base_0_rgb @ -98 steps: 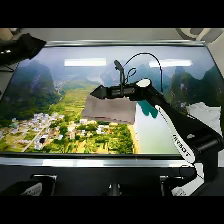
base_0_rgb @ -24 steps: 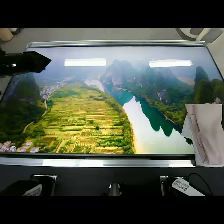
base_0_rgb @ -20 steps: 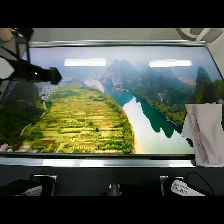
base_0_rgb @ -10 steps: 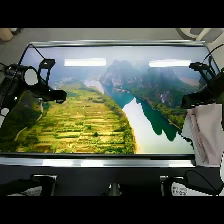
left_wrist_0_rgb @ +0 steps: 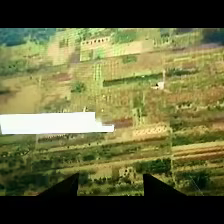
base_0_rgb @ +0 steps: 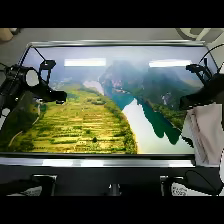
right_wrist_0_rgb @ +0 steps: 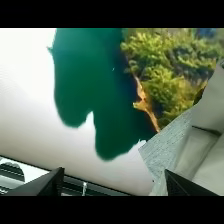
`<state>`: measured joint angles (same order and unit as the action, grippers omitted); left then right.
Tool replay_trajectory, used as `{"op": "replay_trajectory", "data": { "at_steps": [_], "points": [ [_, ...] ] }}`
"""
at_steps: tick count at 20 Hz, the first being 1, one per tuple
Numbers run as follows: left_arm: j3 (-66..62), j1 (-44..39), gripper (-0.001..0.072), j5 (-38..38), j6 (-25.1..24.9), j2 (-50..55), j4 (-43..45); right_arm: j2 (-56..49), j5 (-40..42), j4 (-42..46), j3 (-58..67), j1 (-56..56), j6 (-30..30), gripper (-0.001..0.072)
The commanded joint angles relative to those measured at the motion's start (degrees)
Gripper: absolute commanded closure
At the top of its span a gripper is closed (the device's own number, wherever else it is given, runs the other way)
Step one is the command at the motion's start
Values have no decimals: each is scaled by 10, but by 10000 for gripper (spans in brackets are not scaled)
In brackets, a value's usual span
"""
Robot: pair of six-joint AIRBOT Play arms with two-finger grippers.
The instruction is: Fold the shirts.
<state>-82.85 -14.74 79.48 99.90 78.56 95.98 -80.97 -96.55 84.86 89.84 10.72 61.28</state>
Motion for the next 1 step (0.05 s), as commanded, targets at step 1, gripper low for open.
{"op": "replay_trajectory", "data": {
  "at_steps": [1],
  "points": [
    [0,0,221,0,0,0,0,0,1,0,0,0,0,45]
  ]
}}
